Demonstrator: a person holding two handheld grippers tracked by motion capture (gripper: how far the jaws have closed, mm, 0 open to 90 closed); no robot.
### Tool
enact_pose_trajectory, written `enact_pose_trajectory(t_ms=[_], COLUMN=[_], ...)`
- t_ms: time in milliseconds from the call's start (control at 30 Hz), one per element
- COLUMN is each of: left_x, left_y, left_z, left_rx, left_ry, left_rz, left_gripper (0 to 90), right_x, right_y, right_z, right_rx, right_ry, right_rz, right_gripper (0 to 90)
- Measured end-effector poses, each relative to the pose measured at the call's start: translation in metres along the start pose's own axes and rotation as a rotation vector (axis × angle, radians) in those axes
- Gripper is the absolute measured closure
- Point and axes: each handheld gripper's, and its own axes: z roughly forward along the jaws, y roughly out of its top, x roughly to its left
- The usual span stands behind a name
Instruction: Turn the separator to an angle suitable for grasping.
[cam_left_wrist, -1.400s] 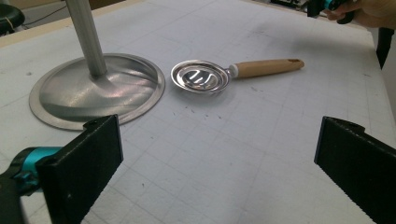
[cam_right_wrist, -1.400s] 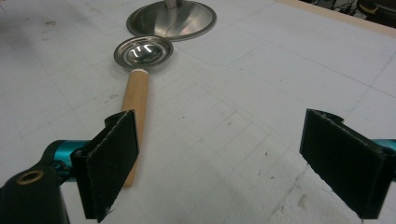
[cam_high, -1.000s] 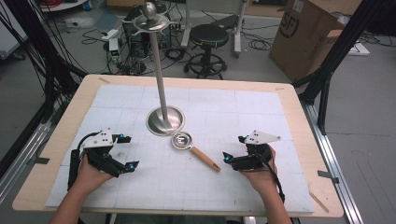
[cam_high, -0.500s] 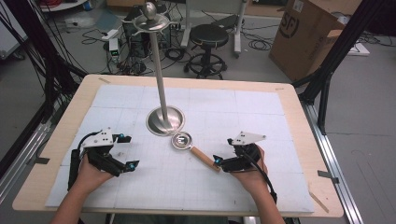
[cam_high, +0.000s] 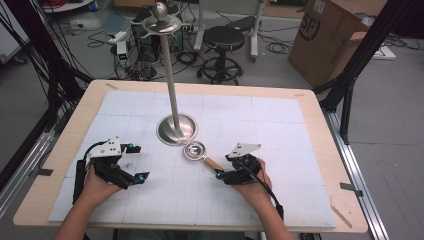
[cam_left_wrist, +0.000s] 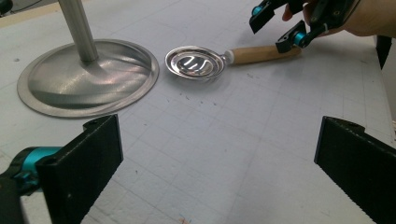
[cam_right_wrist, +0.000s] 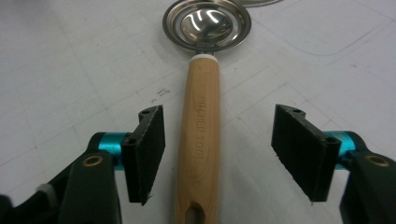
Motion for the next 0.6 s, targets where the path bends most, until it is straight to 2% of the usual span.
enact_pose_trajectory(t_ms=[300, 467, 600], left_x=[0.000, -0.001, -0.001], left_y=[-0.001, -0.001, -0.002], left_z=[-0.001, 0.000, 0.000], left_rx=[0.002, 0.009, 0.010], left_ry=[0.006, 0.000, 0.001], left_rz=[-0.002, 0.000, 0.001], left_gripper=[1.7, 1.7, 1.7], right_x=[0.004, 0.005, 0.008], right_y=[0.001, 0.000, 0.001], right_z=[0.009, 0.010, 0.012], right_rx=[0.052, 0.077, 0.084], right_ry=[0.004, 0.011, -0.008], right_rz=[-0.014, -0.030, -0.054], right_gripper=[50.2, 62.3, 62.6])
